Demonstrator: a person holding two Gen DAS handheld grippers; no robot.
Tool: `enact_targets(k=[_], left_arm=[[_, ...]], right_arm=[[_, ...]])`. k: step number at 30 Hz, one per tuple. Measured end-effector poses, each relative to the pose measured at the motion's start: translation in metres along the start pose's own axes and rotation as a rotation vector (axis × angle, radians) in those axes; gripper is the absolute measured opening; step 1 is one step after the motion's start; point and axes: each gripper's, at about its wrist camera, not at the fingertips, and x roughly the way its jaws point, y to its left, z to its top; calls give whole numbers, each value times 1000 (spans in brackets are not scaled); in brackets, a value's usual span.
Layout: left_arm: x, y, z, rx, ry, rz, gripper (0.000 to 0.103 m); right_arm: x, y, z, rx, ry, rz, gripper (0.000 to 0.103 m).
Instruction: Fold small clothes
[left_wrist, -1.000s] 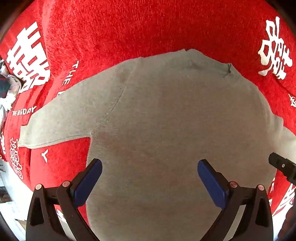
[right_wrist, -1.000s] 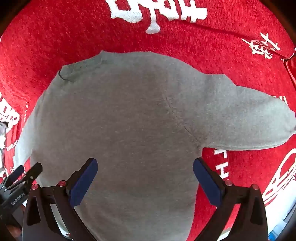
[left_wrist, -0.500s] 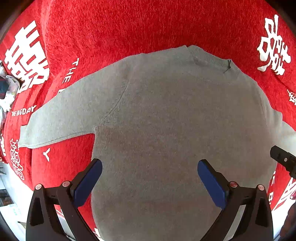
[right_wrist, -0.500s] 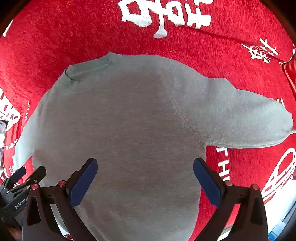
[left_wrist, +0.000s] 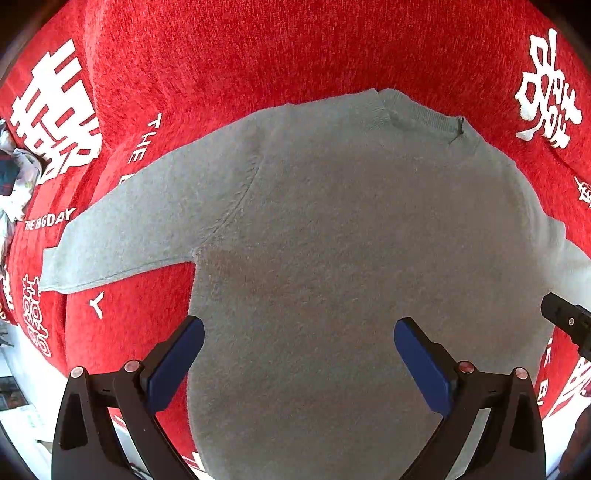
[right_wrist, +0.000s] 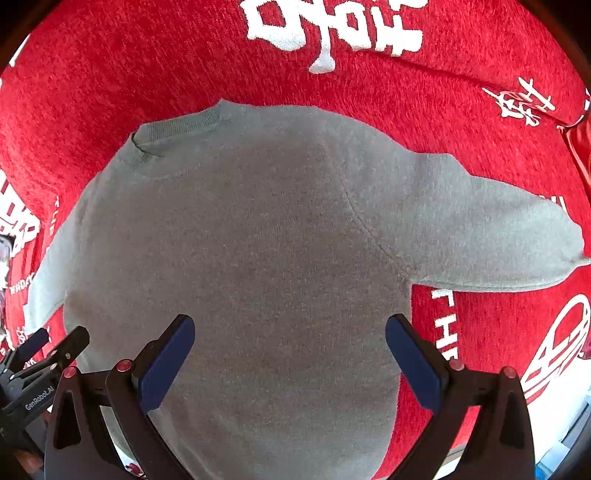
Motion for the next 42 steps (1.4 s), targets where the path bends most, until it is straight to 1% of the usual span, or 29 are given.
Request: enact_targets(k=[11,21,42], left_arm=[[-2,2,2,3,3,3,103],[-2,3,1,6,5,5,103],[2,11,4,7,1,8,103]], right_arm=[[0,4,-1,-13,-3,-2,103],[-1,-2,-2,20,-7,32,103],[0,4,-2,6,4,17,103]])
